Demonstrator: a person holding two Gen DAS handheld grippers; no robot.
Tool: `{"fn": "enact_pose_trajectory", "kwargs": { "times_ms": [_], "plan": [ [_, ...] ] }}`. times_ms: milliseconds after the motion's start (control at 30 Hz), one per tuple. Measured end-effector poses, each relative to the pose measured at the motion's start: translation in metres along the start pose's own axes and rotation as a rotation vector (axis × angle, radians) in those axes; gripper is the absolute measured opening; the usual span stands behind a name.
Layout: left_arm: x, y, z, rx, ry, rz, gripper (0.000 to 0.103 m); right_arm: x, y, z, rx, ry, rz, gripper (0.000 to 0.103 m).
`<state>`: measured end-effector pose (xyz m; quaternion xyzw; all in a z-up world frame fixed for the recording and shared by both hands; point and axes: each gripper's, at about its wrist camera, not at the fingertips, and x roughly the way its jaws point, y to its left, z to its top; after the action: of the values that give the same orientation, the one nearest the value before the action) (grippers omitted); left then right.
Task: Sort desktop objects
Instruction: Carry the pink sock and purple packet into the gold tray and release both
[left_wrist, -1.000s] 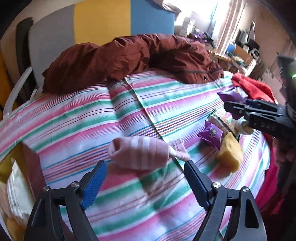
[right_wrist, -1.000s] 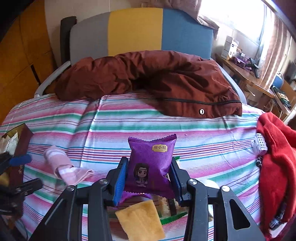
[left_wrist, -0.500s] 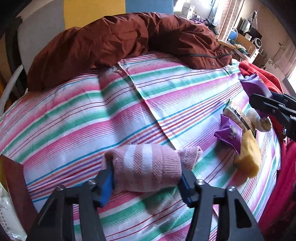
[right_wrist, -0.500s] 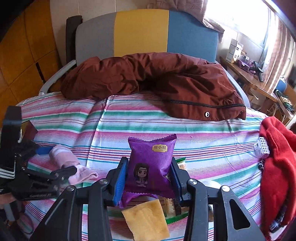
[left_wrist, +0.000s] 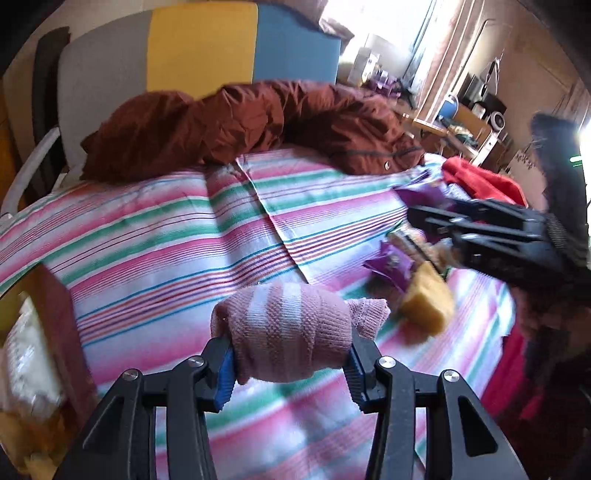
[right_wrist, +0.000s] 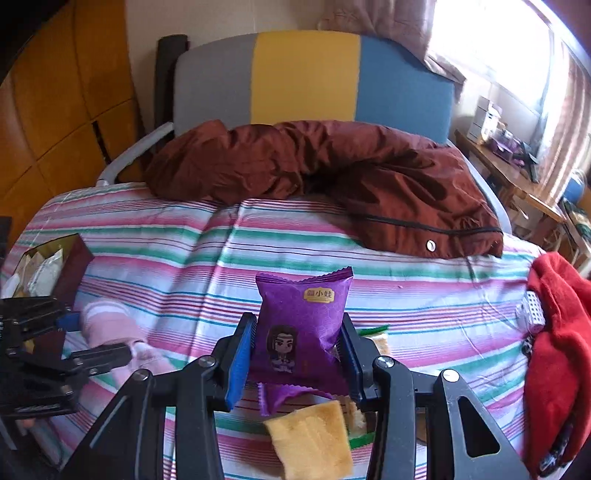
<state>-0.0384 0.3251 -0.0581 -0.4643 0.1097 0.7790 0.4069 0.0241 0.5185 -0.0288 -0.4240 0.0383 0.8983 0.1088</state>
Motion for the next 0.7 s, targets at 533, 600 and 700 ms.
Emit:
{"fn": "enact_pose_trajectory", "kwargs": {
  "times_ms": [533,600,700],
  "plan": [
    [-0.144,0.101,-0.100,-0.216,-0.155,0.201,0.049,0.000,0.042,-0.011,-0.097,0.029,0.055,0.044],
    [-0.157,0.118,-0.115,-0.262,-0.167,0.240,0.049,-0.004,0.051,-0.011,-0.108,0.024,0.077,0.044],
    [-0.167,0.143,-0.135,-0.336,-0.176,0.277,0.049,-0.010,0.070,-0.013,-0.125,0.023,0.116,0.044]
  ]
}}
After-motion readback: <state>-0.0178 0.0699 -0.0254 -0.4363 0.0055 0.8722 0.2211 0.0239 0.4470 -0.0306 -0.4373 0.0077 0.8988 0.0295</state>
